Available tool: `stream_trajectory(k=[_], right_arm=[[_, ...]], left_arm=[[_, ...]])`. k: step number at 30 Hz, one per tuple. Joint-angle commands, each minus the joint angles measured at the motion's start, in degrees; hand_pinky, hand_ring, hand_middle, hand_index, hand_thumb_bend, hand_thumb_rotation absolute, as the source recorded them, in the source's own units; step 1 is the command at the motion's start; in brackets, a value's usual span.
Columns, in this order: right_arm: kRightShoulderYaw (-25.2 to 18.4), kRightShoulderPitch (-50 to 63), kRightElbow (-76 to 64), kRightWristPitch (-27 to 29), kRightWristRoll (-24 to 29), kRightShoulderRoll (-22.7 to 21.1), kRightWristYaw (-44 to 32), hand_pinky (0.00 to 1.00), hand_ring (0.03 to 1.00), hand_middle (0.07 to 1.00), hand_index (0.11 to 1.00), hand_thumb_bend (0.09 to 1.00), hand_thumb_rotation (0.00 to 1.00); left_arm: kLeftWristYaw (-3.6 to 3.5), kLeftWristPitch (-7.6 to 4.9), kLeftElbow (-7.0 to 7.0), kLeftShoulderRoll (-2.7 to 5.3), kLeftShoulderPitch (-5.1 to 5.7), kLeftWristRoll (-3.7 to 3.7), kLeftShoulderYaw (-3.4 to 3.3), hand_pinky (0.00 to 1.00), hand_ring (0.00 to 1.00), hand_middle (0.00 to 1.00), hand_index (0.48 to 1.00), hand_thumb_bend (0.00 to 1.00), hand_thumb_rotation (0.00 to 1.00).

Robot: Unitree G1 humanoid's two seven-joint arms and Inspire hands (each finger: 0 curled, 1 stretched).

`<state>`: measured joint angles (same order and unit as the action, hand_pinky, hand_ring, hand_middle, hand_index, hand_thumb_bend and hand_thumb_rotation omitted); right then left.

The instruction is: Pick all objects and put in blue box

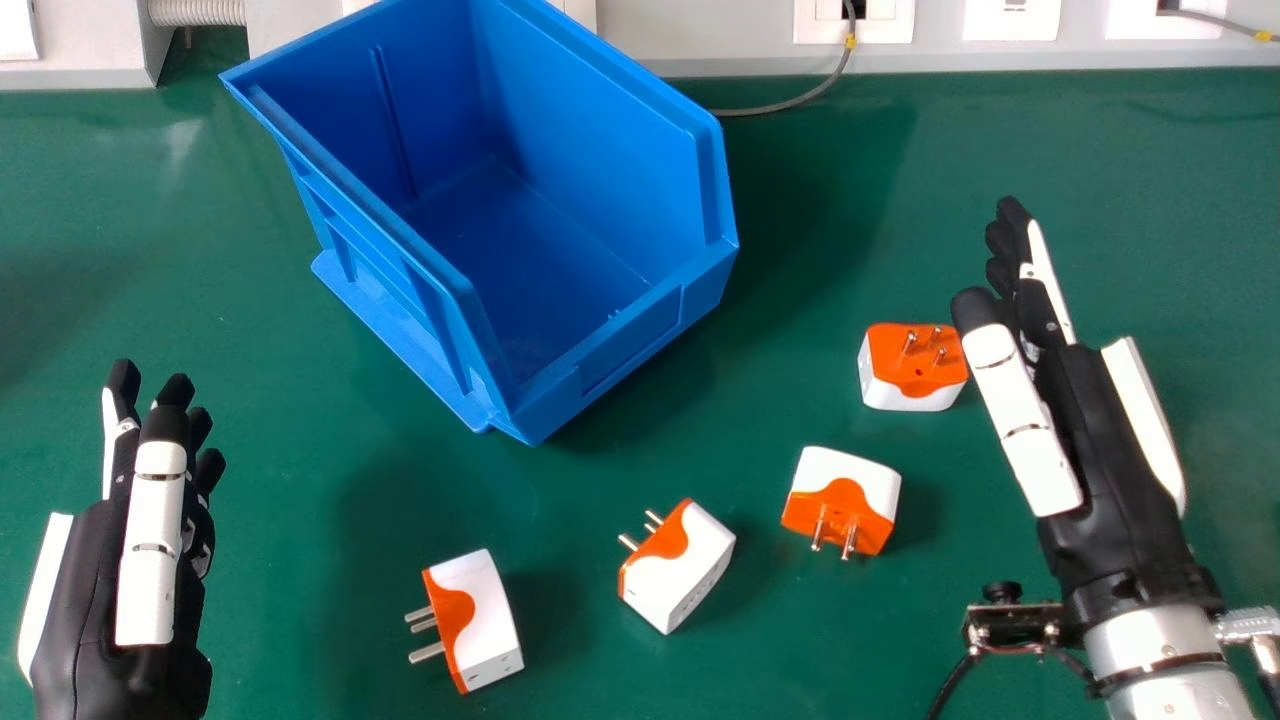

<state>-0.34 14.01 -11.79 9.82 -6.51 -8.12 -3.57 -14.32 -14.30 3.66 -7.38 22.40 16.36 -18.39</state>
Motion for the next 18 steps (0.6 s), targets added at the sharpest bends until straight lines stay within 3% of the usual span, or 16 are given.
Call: stream_trajectory(k=[1, 7, 14, 18], right_arm=[[-0.73, -0.69, -1.91, 0.77, 0.22, 0.09, 0.66, 1.00, 1.000, 1.000, 1.000, 0.231, 1.00], [-0.95, -0.78, -1.88, 0.81, 0.24, 0.00, 0.69, 1.00, 1.000, 1.000, 1.000, 0.232, 1.00], [-1.13, -0.75, -2.13, 0.79, 0.32, -0.13, 0.65, 1.00, 1.000, 1.000, 1.000, 0.243, 1.00], [-1.23, -0.89, -1.96, 0.88, 0.33, -0.27, 0.56, 1.00, 1.000, 1.000, 1.000, 0.248, 1.00]], left_arm=[[-0.26, -1.45, 0.95, -0.53, 0.38, -0.40, -0.34, 1.00, 1.00, 1.00, 1.000, 0.40, 0.91], [-0.29, -2.00, 0.20, -0.61, 0.24, -0.84, -0.57, 1.00, 1.00, 1.00, 1.000, 0.41, 0.91], [0.37, -1.41, 1.80, -0.47, 0.87, -1.43, -0.26, 1.00, 1.00, 1.00, 1.000, 0.42, 0.91], [0.51, -1.49, 1.53, -0.58, 0.83, -1.66, -0.28, 1.00, 1.00, 1.00, 1.000, 0.43, 0.91]])
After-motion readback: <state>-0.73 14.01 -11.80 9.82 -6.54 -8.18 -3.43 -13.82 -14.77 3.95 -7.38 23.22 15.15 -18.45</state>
